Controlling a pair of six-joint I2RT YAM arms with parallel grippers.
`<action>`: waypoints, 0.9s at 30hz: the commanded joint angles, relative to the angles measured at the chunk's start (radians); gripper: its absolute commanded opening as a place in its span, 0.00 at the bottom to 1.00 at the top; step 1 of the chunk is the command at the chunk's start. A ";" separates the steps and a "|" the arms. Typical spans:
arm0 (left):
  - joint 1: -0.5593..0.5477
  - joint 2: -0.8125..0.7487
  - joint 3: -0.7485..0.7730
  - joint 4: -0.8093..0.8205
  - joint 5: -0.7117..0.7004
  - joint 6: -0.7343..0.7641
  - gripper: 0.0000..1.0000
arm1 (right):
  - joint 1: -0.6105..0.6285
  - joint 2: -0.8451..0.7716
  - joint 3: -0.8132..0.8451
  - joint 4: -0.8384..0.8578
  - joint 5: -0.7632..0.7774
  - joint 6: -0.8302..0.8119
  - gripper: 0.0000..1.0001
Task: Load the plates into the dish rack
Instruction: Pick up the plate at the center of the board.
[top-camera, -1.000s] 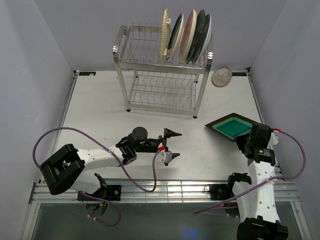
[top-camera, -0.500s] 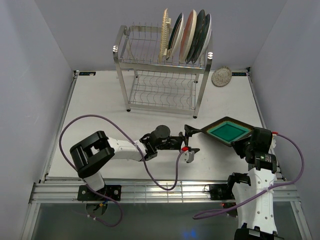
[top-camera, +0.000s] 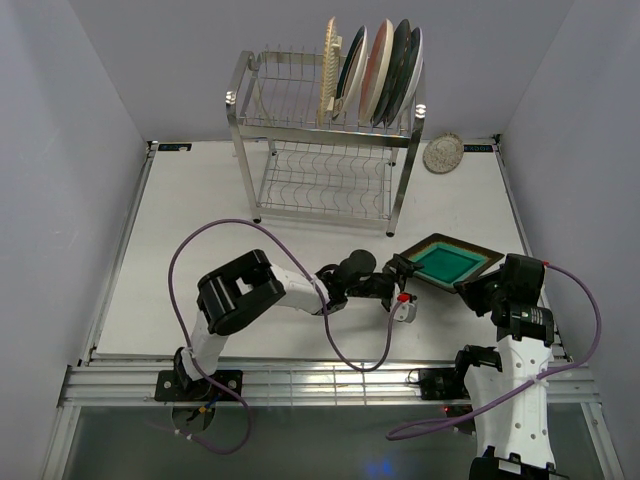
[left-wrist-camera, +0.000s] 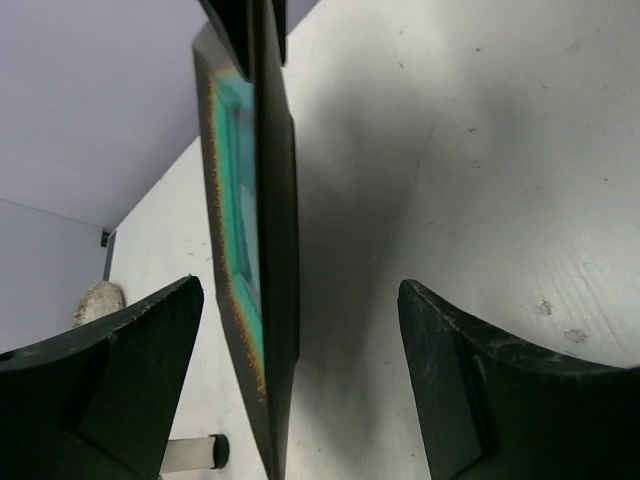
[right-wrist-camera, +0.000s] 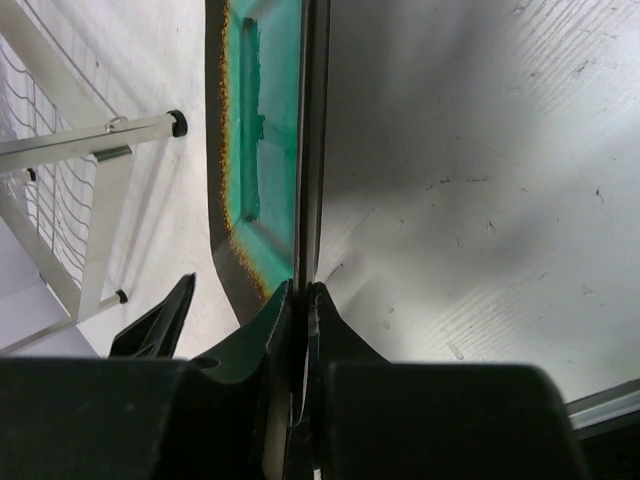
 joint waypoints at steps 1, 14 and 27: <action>-0.011 0.010 0.062 -0.066 0.005 0.031 0.87 | 0.006 -0.015 0.081 0.085 -0.081 -0.015 0.08; -0.014 0.044 0.160 -0.160 0.000 0.011 0.60 | 0.008 -0.023 0.053 0.110 -0.127 -0.032 0.08; -0.023 0.036 0.162 -0.152 -0.012 -0.023 0.11 | 0.009 -0.009 0.029 0.146 -0.133 -0.049 0.08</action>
